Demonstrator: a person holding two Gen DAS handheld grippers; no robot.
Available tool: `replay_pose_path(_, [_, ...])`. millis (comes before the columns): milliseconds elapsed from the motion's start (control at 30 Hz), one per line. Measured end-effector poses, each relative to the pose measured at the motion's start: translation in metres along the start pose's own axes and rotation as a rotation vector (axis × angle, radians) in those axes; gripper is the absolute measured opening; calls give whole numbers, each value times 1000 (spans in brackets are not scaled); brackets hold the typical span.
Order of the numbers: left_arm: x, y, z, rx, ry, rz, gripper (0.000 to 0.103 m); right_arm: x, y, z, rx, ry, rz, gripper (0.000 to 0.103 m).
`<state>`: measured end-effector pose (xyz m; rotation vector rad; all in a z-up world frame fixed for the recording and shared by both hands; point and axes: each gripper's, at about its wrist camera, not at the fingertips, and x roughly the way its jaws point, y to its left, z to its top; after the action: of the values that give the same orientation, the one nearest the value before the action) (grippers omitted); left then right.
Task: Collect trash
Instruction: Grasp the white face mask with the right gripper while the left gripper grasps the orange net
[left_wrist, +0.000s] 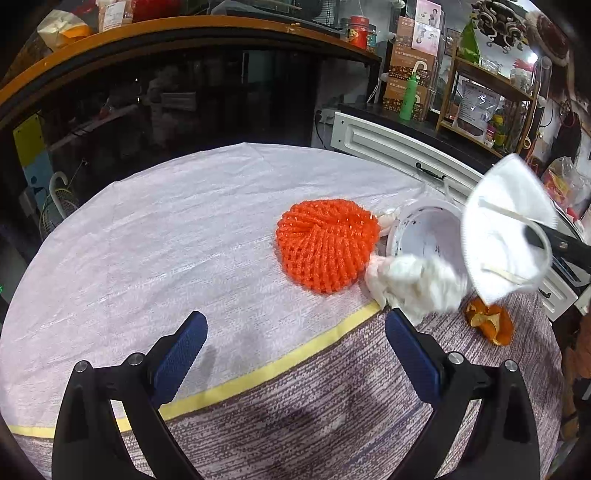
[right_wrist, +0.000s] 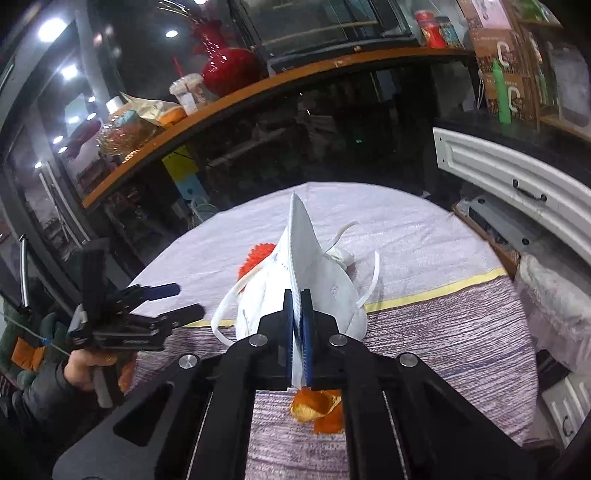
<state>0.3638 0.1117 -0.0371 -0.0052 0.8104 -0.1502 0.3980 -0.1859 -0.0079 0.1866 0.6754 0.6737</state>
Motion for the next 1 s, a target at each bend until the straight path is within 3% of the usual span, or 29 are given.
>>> replay_pose_path(367, [15,-31,30,2,-20,-51,94,-72,-2,-7,-38,-75,-84,5])
replay_pose_path(600, [25,-50,39,48,-25,14,88,-88,-19,-17,-12,-81,-118,5])
replay_pose_path(800, [53,-38,52,12,48,54,77,-87,-25,-23,5,-75,-121,5])
replay_pose_path(867, [66,-37,52,17,89,77,72,-85,-26,-24,9,-73,-119,5])
replay_pose_path(1000, [79,-30,48,-7,127,84,41,-84,-24,-24,8,-75,-121,5])
